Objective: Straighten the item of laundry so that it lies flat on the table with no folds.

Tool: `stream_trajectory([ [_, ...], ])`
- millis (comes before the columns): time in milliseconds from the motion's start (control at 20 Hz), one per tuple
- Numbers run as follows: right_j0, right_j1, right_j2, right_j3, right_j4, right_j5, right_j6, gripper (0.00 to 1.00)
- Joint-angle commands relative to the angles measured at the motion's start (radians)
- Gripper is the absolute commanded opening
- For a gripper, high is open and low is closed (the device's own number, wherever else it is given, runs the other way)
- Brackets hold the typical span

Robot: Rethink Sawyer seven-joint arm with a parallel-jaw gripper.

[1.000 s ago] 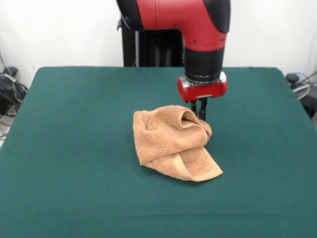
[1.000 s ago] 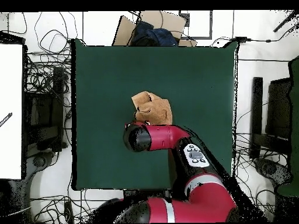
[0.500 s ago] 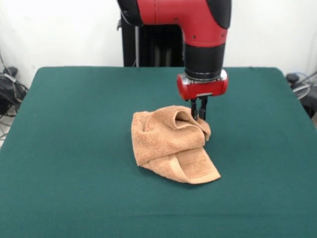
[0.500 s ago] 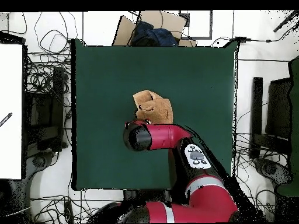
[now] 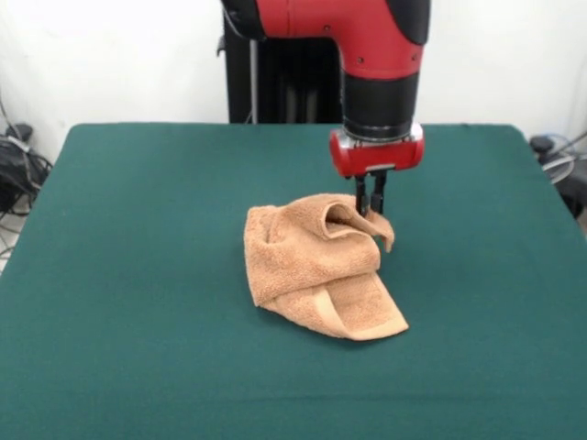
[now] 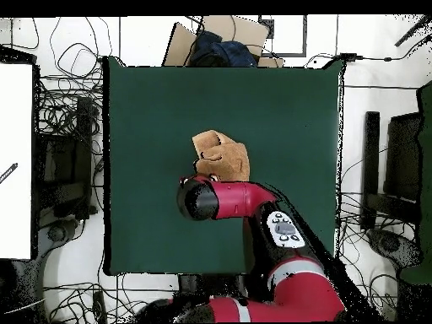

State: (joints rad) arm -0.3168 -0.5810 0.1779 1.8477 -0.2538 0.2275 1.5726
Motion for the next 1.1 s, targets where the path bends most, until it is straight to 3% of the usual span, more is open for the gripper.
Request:
stream_trajectory([
  [50, 0.024, -0.171, 0.054, 0.126, 0.102, 0.165, 0.183, 0.0],
  [400, 0.041, -0.318, 0.053, 0.178, 0.172, 0.308, 0.15, 0.0],
  [700, 0.047, -0.373, 0.045, 0.225, 0.205, 0.32, 0.154, 0.0],
  [1100, 0.116, -0.547, -0.031, 0.29, 0.254, 0.458, 0.181, 0.0],
])
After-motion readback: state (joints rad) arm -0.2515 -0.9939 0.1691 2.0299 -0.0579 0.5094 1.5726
